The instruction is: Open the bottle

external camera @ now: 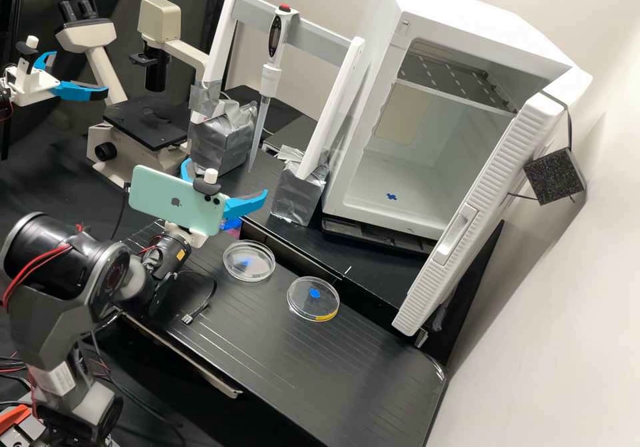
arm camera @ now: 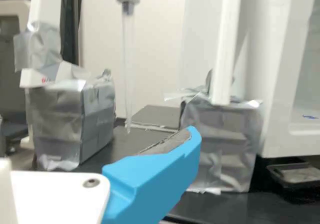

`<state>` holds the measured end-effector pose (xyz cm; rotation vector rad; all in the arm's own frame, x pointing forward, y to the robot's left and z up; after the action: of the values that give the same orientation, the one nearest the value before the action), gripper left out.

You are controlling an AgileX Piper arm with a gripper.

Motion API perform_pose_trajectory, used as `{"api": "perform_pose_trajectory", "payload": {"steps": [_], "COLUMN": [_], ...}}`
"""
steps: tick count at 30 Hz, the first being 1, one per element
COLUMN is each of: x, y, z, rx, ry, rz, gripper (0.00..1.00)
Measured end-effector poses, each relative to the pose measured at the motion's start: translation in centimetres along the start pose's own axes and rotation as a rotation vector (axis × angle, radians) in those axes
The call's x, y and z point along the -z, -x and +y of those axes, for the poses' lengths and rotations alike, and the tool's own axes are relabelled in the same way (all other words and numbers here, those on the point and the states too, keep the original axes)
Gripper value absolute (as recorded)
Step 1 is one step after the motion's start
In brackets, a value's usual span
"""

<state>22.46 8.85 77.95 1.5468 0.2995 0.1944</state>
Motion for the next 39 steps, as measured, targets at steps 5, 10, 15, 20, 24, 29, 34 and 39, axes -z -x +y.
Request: {"api": "perform_pose_trajectory", "payload": {"steps": [5, 10, 15, 20, 24, 29, 34, 39], "x": [-0.4, -0.6, -0.8, -1.0, -1.1, -1.2, -1.7, -1.8], "y": [-0.3, -0.6, -0.7, -0.7, -1.1, -1.2, -1.3, -1.4], "z": [-1.2, -1.7, -1.8, -2.0, -2.1, -2.0, -2.0, -2.1], "rx": [0.044, 0.061, 0.062, 0.069, 0.071, 0.065, 0.061, 0.065], "ry": [0.006, 0.016, 0.015, 0.015, 0.015, 0.016, 0.019, 0.02], "rz": [-0.019, -0.031, -0.037, -0.047, -0.049, -0.056, -0.072, -0.075], "gripper": [1.0, 1.0, 0.0, 0.0, 0.0, 0.0, 0.0, 0.0]}}
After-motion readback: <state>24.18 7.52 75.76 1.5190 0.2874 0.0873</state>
